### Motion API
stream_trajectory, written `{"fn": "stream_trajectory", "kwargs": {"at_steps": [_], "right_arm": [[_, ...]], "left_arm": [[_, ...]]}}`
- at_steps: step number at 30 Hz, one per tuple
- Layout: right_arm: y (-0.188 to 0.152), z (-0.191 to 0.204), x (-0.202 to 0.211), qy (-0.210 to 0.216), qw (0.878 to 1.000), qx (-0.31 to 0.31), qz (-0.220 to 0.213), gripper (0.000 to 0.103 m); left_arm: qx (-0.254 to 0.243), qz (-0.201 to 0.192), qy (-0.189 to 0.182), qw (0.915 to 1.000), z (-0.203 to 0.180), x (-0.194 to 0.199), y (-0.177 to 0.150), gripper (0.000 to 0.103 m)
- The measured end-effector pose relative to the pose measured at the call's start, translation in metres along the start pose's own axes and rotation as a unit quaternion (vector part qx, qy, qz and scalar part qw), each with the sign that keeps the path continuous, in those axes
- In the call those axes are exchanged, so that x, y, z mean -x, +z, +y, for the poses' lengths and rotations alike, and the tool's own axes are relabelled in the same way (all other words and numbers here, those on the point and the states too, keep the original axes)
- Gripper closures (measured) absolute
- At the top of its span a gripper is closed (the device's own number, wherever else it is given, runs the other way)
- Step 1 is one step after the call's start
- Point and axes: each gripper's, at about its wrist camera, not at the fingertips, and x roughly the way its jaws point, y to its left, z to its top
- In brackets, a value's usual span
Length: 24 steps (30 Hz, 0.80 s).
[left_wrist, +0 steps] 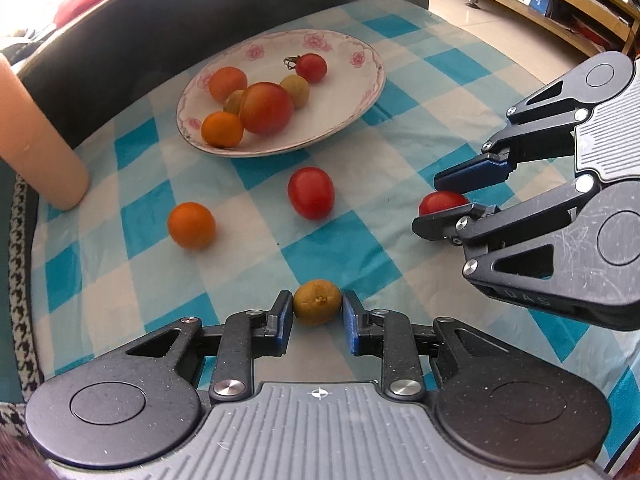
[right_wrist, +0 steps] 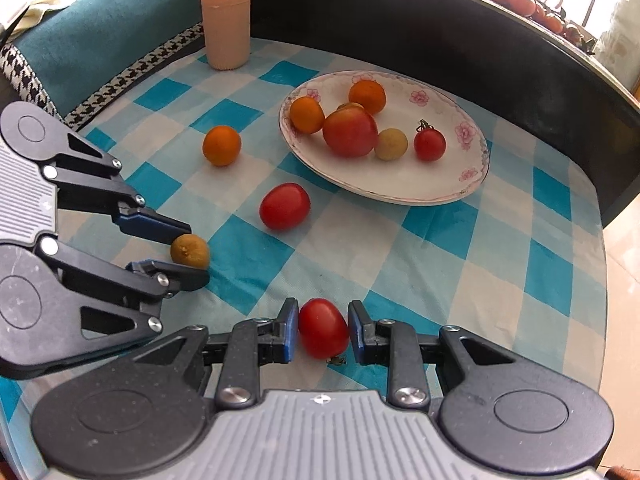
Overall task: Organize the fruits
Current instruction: 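Lift red cherry tomato with right gripper while left gripper lifts brown fruit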
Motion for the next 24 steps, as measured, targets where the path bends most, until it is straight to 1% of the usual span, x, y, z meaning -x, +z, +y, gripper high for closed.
{"fn": "stream_trajectory", "kwargs": {"at_steps": [4,7,24], "right_arm": [[-0.0002,0.0033,-0.0011,-0.004,1.0,0.01,0.001,0.06],[-0.0012,0.0042,-0.0053,-0.016,1.0,0.016,0.007,0.059],[0.0011,0.0023,-0.0064,-0.014,1.0,0.014,0.009,0.06]], "left_arm": [[-0.001,0.0,-0.001,1.0,0.0002,0.0005,0.0002,0.068],[-0.005,0.0,0.0,1.0,-0.0004,0.0001,0.001,0.068],[-0.026,0.0,0.006,0.9996,-0.0051,0.0011,0.0036,0.068]]}}
